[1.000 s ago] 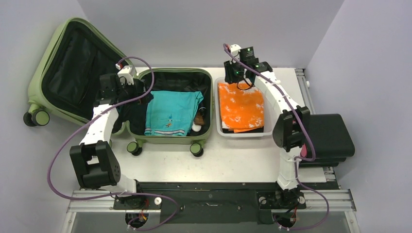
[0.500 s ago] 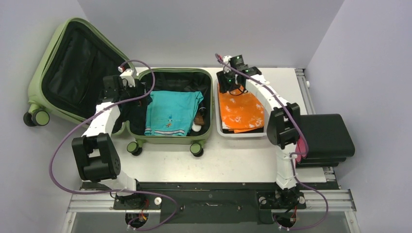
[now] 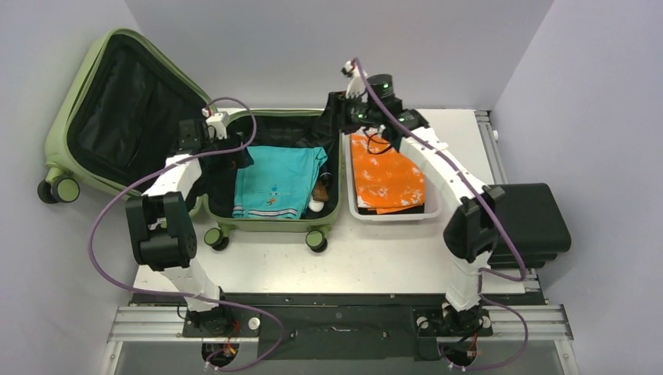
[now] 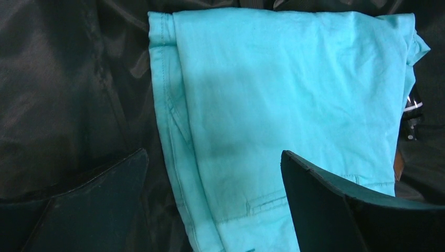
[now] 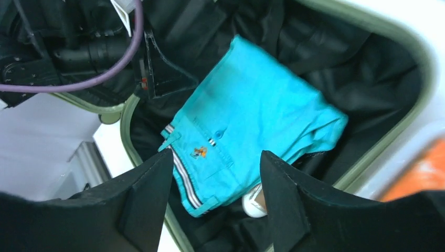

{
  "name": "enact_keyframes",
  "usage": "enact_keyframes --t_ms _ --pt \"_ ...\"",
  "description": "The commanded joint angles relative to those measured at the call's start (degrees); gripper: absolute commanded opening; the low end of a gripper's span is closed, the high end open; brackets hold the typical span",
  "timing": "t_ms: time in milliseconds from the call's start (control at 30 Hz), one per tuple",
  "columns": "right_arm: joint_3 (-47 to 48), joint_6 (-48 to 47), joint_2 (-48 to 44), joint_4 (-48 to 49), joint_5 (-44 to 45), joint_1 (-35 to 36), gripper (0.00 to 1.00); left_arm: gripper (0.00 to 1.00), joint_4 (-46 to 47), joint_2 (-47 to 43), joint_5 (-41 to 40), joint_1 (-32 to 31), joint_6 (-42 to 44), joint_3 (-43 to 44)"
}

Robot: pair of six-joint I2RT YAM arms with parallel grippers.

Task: Open, take out, and arrange the luggage
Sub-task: Pick up the clothes from the luggage.

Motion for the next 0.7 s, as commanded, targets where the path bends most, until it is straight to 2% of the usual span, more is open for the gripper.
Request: enact_keyframes --t_ms 0,167,233,300,500,667 --pt "2.0 8.1 7.8 1.3 -3.0 2.0 0.54 0.96 -0.9 4.2 -4.7 -1.8 -1.2 4.3" --pt "6.5 9.8 14.9 -1.7 0.2 4.5 0.5 0.96 -3.0 7.5 -13.2 -5.7 -2.7 6.8" --pt "7.7 10.7 17.1 -2.1 0.4 5.3 0.48 0.96 -4.2 9.1 -21.1 -9.5 -2.2 7.8" --pt "8.7 11.8 19.0 -2.5 0.6 6.0 0.46 0.96 -5.7 10.9 -25.7 -10.9 -2.5 8.9" --pt "11.3 13.1 22.9 -6.4 3.5 7.4 0.44 0.96 -7.8 13.6 -35.0 -11.4 -4.2 10.6" --pt "10.7 14.7 24.7 -6.9 5.2 7.4 0.43 0.96 -9.2 14.8 -38.8 -11.9 -5.5 11.2"
